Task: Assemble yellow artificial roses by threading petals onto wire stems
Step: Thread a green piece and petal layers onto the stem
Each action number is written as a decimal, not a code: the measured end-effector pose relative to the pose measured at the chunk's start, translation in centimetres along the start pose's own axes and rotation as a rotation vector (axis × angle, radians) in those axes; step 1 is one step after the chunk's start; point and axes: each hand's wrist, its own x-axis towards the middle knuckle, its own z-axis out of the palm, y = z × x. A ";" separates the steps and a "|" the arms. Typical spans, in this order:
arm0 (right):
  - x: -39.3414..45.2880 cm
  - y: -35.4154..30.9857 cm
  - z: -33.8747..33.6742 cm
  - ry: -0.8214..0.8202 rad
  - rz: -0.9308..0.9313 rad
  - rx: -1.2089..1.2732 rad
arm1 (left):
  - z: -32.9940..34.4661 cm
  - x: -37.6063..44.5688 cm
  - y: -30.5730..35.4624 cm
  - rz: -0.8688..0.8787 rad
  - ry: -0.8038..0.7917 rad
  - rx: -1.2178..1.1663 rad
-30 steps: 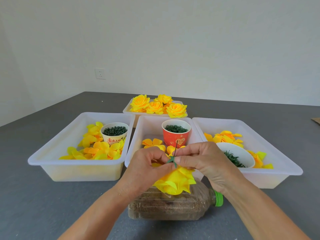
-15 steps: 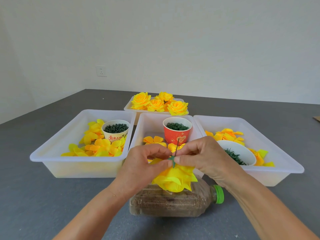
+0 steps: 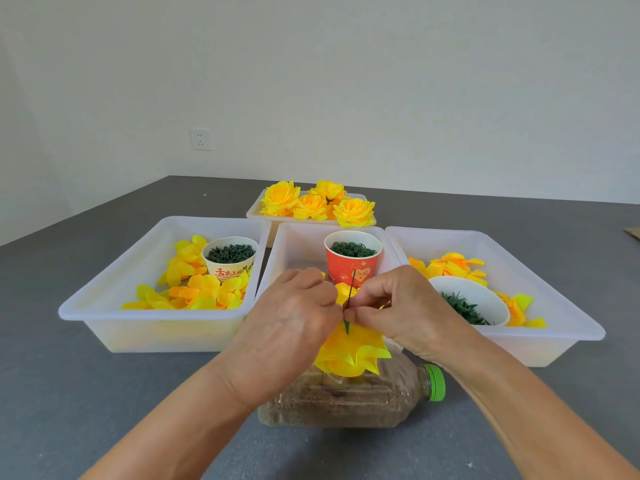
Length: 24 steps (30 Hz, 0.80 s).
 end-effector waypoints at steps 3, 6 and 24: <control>-0.3 0.3 0.2 -0.024 0.039 0.061 | -0.2 0.1 -0.1 0.043 -0.057 0.001; -0.4 0.4 0.4 -0.039 0.075 0.061 | -0.4 0.2 0.0 0.047 -0.122 -0.016; -0.5 0.6 0.1 0.001 0.072 0.106 | 0.5 0.1 -0.4 -0.704 -0.147 -0.796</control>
